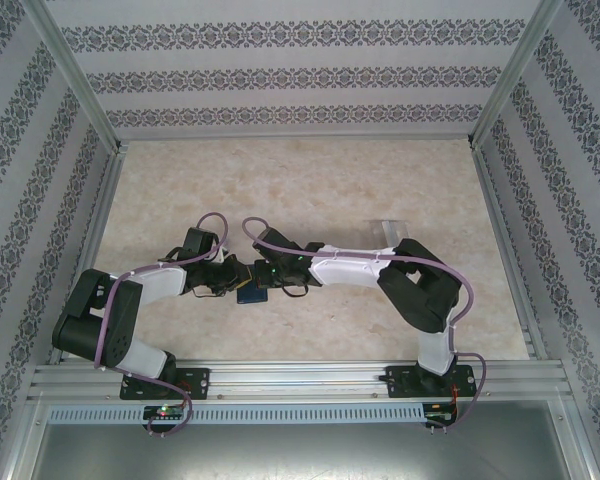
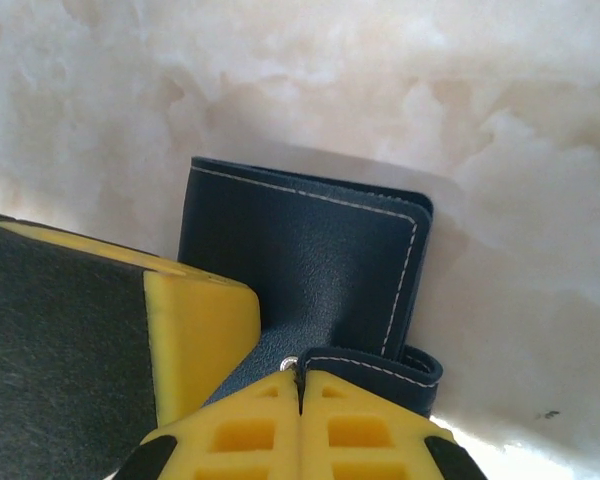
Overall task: Put the credit cards into the card holder
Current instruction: Close the button on the card holder.
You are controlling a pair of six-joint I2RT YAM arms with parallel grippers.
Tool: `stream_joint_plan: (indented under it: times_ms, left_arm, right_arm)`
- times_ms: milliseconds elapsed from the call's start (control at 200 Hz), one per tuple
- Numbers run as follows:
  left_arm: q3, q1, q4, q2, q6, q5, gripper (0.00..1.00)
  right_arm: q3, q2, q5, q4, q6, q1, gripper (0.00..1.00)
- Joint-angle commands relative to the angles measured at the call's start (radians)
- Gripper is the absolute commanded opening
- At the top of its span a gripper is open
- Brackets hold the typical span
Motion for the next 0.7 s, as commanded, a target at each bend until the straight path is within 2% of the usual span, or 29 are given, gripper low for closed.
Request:
stream_joint_plan:
  times_ms: [0,470,699]
  left_arm:
    - [-0.022,-0.013,-0.059,-0.001,-0.011,-0.009,0.12]
    - [0.021,0.01,-0.149,-0.071,0.013,-0.009,0.2]
    - [0.018,0.013,-0.258,-0.173,0.042,-0.137,0.23]
  right_arm:
    - [0.008,0.021,-0.037,-0.008,0.011,-0.012,0.0]
    - [0.039,0.048,-0.048,-0.013,0.0,-0.017,0.0]
    - [0.041,0.047,-0.051,-0.015,-0.005,-0.02,0.0]
